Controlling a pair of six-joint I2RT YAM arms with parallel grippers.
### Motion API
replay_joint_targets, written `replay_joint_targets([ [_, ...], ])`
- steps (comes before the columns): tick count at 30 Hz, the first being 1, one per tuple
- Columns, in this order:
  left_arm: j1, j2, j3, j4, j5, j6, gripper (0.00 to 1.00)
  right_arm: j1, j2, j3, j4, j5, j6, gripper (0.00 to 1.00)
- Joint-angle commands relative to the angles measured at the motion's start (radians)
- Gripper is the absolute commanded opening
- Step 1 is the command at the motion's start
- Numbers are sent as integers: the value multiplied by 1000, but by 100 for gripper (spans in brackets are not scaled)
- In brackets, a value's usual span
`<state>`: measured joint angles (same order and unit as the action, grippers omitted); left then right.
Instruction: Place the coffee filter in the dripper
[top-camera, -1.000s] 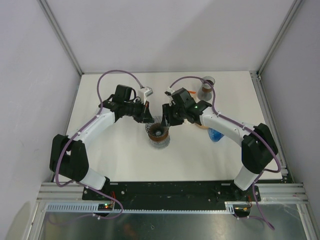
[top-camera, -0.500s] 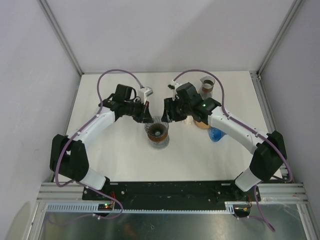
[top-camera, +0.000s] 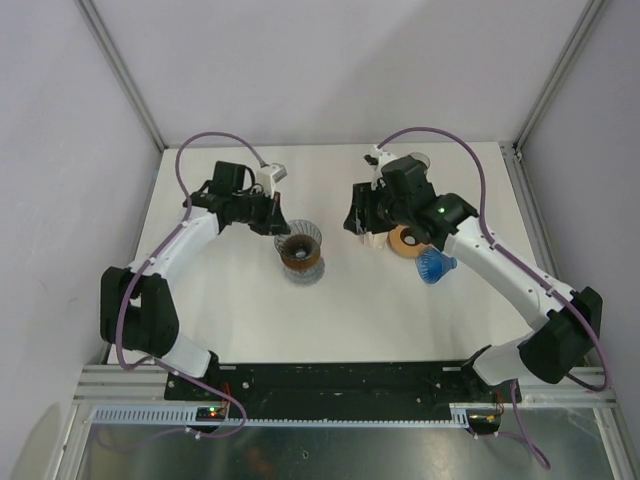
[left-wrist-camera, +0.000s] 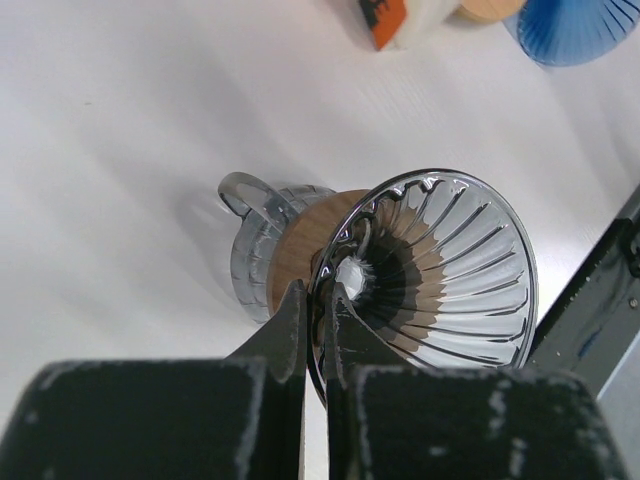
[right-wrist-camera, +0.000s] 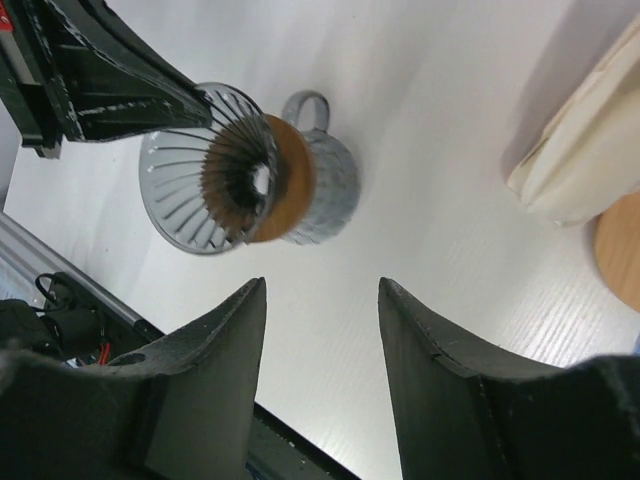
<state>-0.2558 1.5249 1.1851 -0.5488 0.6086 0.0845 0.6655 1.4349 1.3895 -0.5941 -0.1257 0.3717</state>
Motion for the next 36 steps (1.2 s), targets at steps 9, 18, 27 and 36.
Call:
replay_joint_targets([
  [9,203,84,66,-49,-199,144,0,-60,-97,-51,-40,49,-27,53],
  [18,253,111,67,-31,-203,180,0,-98,-120,-79,-46,63,-31,53],
  [27,253,133,55,-30,-152,177,0,-104,-32,-86,29,315,-20,39],
  [36,253,111,35,-31,-131,194,0,-108,133,-84,194,452,-1,32],
])
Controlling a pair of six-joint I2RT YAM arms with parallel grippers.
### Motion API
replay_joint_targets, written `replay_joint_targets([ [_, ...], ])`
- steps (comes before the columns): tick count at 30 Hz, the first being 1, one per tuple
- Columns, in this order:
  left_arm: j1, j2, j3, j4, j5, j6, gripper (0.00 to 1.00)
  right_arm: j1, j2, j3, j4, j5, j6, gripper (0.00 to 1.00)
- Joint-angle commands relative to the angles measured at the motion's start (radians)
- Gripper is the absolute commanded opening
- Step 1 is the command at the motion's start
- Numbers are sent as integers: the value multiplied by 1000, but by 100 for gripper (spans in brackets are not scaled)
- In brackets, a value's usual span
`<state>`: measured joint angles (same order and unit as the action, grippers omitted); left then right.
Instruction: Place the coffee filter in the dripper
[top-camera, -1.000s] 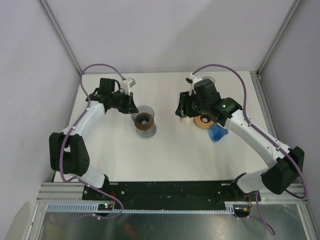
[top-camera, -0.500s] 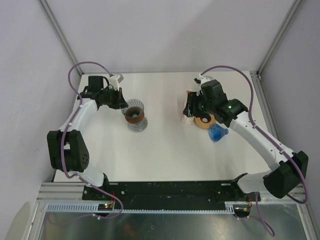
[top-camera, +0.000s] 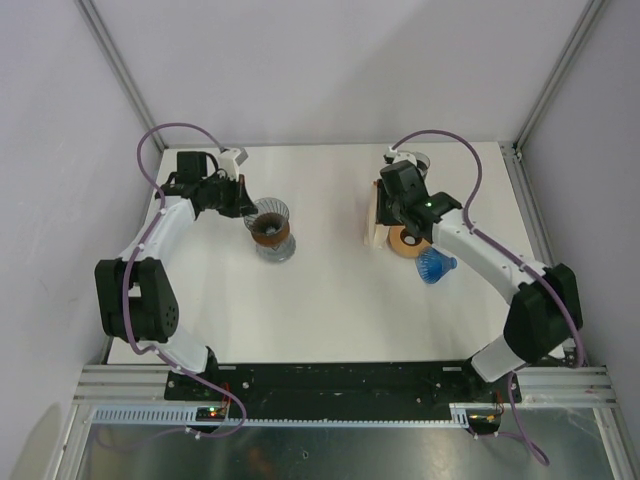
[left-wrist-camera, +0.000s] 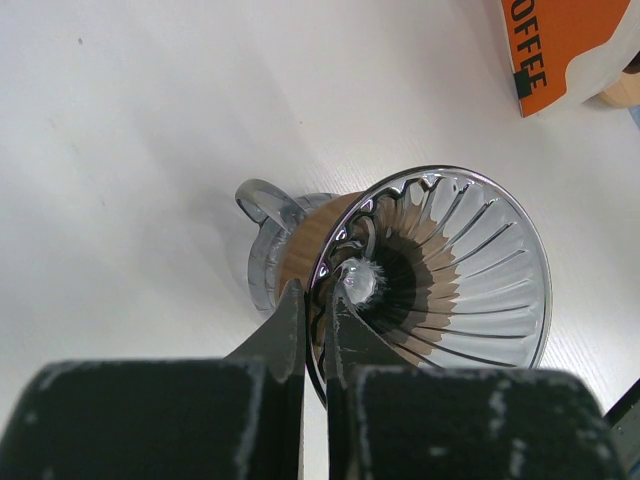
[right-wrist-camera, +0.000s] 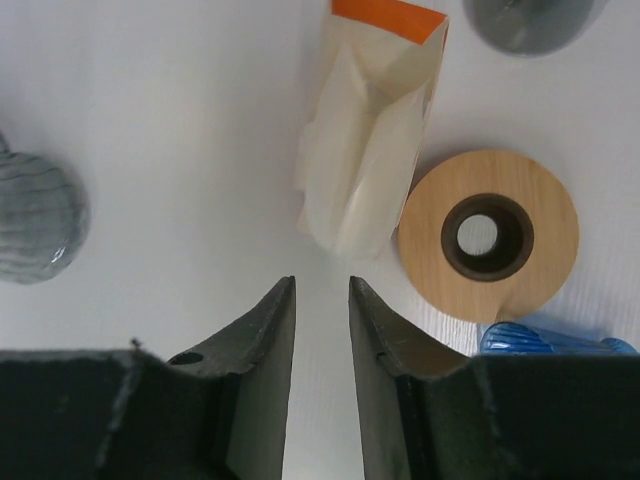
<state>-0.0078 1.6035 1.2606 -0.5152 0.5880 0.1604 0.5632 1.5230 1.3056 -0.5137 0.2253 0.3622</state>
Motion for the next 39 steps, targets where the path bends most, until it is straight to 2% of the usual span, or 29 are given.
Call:
replay_joint_targets([
  [1,5,31,-47,-65,-109,120,0,-8,60,0,127,111,9,32],
  [14,-27,-1,-75,-65,-93,125,0,-45,204,7,210,125,35,32],
  [28,-41,3,-81,-65,-90,127,0,-48,300,44,226,117,47,25],
  [34,-50,1,-90,-65,-86,133,0,-47,329,76,204,118,47,2],
  [39,-65,-10,-111,-65,-86,145,0,-32,284,84,161,122,44,0],
])
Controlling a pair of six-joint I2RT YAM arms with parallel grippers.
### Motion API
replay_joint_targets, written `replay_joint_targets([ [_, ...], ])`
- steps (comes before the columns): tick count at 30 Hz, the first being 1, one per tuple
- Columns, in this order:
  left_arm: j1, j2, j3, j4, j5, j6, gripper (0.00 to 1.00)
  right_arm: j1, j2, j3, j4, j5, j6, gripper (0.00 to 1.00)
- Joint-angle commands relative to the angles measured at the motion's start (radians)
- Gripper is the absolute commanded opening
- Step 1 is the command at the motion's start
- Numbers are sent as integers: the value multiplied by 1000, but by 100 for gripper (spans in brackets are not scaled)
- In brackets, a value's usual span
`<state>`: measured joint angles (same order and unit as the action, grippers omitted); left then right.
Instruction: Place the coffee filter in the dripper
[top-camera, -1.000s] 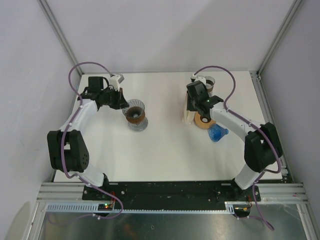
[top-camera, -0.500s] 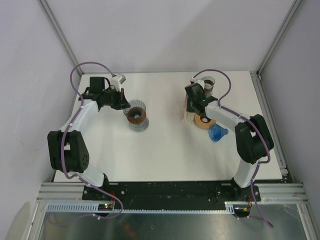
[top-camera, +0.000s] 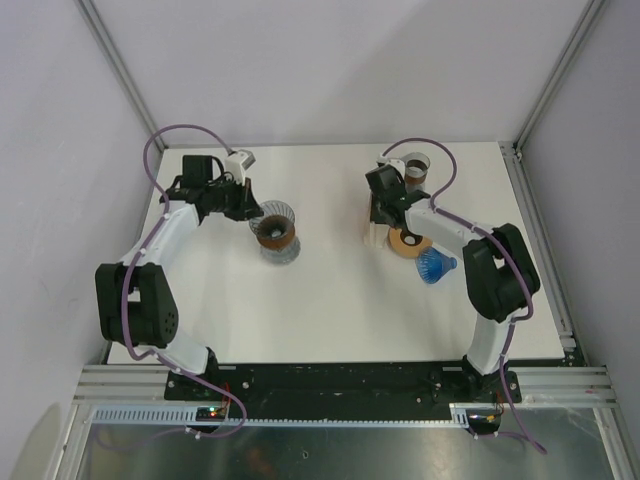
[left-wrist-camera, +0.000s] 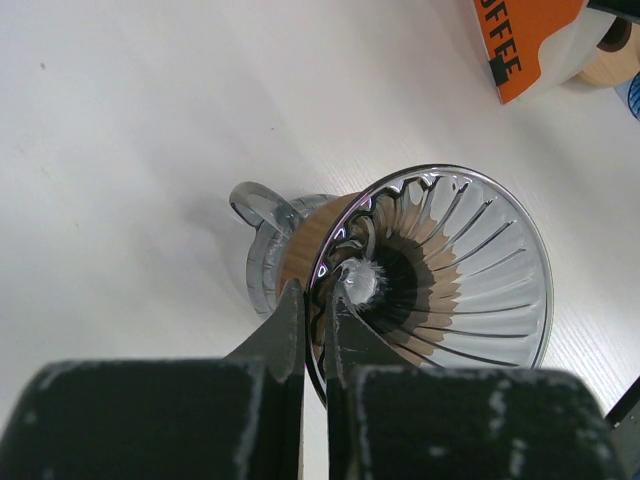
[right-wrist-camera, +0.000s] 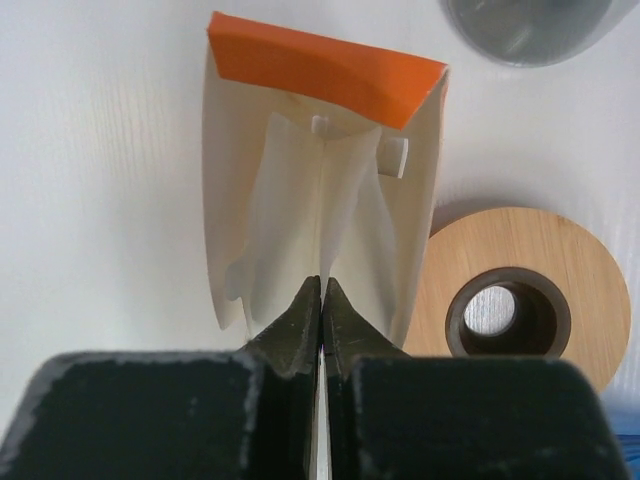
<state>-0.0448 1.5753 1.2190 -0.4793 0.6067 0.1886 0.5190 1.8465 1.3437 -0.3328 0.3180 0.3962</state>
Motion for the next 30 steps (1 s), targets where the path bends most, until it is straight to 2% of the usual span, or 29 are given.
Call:
replay_joint_targets([
  [1,-31,13,-73,-101,-101,117,0,19,-54,46,-35,35,6,0],
  [12,-103,-9,-108,-101,-77,120,0,90,-271,45,-234,98,-42,0],
  [18,-163,-15,-119,-101,-72,111,0,139,-412,46,-292,54,-111,0],
  [24,-221,-28,-127,-101,-73,107,0,228,-568,45,-276,-79,-348,0],
  [28,-238,-28,-116,-102,-72,100,1,334,-620,45,-264,-143,-618,0],
  [30,-239,-28,-106,-105,-76,96,7,411,-621,46,-281,-115,-775,0],
])
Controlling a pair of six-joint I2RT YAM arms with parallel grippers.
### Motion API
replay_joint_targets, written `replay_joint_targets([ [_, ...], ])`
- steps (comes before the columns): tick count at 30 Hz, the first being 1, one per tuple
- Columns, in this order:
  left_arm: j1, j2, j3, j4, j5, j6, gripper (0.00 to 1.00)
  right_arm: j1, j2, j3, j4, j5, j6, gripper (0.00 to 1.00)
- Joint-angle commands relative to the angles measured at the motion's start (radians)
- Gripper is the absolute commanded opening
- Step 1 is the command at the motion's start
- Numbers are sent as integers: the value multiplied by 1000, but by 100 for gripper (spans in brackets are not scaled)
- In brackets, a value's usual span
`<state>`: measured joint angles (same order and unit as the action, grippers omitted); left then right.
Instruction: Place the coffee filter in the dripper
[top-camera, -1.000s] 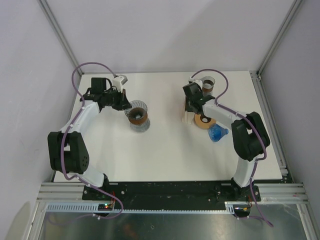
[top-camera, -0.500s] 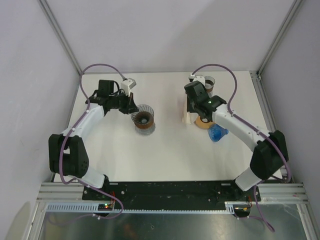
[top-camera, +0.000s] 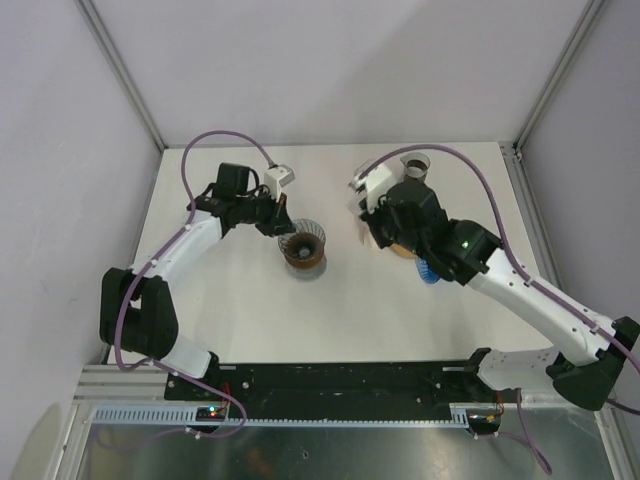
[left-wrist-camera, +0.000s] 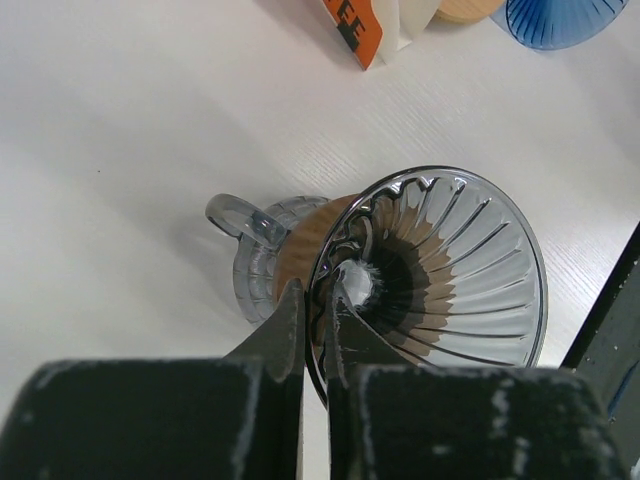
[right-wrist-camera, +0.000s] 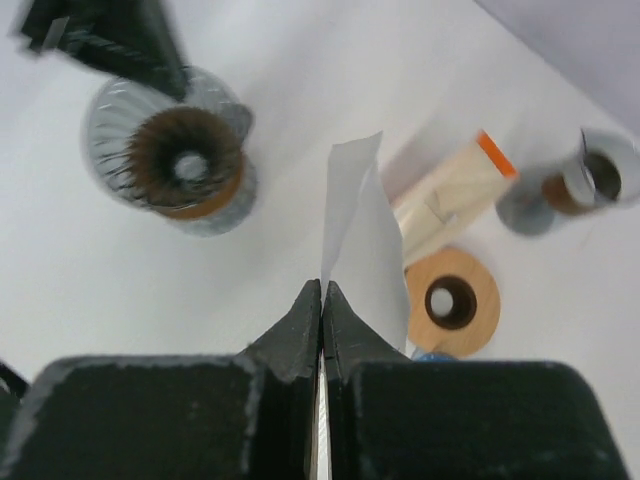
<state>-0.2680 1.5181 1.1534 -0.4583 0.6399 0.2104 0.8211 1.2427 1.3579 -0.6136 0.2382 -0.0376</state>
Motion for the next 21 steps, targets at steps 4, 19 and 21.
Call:
replay_joint_targets([
  [4,-16,8,-13,-136,-125,66,28,243,17,33,-17,51,-600,0],
  [19,-2,-174,72,-177,-104,21,70,304,236,255,-140,23,-1191,0],
  [21,4,-181,81,-178,-107,18,71,300,280,309,-178,21,-1235,0],
])
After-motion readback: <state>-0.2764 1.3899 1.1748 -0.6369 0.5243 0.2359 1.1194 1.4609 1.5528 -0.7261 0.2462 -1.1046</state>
